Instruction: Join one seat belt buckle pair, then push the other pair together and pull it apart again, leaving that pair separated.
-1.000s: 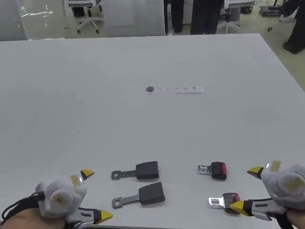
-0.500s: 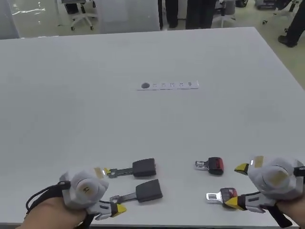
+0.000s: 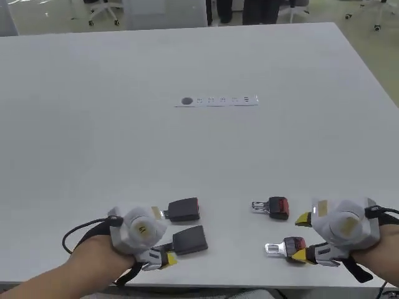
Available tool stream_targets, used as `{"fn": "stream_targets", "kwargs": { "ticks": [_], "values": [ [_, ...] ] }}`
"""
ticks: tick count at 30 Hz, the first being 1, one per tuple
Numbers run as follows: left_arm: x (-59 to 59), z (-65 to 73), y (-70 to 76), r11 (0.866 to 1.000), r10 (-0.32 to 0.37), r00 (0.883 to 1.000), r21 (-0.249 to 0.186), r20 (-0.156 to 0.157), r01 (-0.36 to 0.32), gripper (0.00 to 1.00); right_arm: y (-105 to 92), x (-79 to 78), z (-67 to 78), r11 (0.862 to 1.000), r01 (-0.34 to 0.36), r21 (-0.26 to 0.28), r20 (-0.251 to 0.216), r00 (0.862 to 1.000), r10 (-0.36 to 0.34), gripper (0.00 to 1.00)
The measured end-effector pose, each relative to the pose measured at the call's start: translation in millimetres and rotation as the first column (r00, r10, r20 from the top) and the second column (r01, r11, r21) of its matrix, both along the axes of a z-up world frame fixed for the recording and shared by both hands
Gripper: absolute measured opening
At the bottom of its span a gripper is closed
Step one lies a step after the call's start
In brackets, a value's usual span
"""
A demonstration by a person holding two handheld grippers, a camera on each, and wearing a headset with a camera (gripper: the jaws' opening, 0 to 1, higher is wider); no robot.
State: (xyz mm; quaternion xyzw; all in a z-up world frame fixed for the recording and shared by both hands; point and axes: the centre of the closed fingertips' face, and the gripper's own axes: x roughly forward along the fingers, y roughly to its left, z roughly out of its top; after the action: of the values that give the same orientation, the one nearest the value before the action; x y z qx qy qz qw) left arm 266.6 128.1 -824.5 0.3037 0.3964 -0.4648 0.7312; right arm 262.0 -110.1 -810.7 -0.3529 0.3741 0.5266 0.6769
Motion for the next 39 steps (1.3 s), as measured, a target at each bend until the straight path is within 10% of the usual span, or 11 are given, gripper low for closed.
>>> {"fn": "stream_targets", "kwargs": {
  "ticks": [6,23,28,35,39],
  "values": [
    [6.7,-6.1,-20.3,0.996,0.059,0.995,-0.065,-0.084,-0.064,0.5,-9.0,-2.4,-13.7,0.999,-0.026,-0.034,-0.037,0.999,0.025,0.41],
    [12.3,-18.3,-29.2,0.99,-0.123,0.989,0.051,-0.087,0.128,0.35,-15.3,0.1,-35.1,0.993,-0.102,-0.061,-0.079,0.992,0.097,0.39],
    [10.1,-20.8,-31.2,0.977,-0.195,0.977,0.07,-0.09,0.202,0.33,-14.7,-1.9,-42.1,0.992,-0.112,-0.063,-0.107,0.989,0.104,0.34],
    [5.9,-22.6,-31.4,0.924,-0.356,0.933,0.123,-0.061,0.361,0.33,-13.5,-0.5,-41.8,0.993,-0.11,-0.05,-0.112,0.988,0.104,0.33],
    [5.7,-24.5,-32.4,0.927,-0.344,0.936,0.129,-0.075,0.352,0.33,-10.9,0.8,-42.3,0.994,-0.104,-0.045,-0.106,0.989,0.099,0.33]
  ]
}}
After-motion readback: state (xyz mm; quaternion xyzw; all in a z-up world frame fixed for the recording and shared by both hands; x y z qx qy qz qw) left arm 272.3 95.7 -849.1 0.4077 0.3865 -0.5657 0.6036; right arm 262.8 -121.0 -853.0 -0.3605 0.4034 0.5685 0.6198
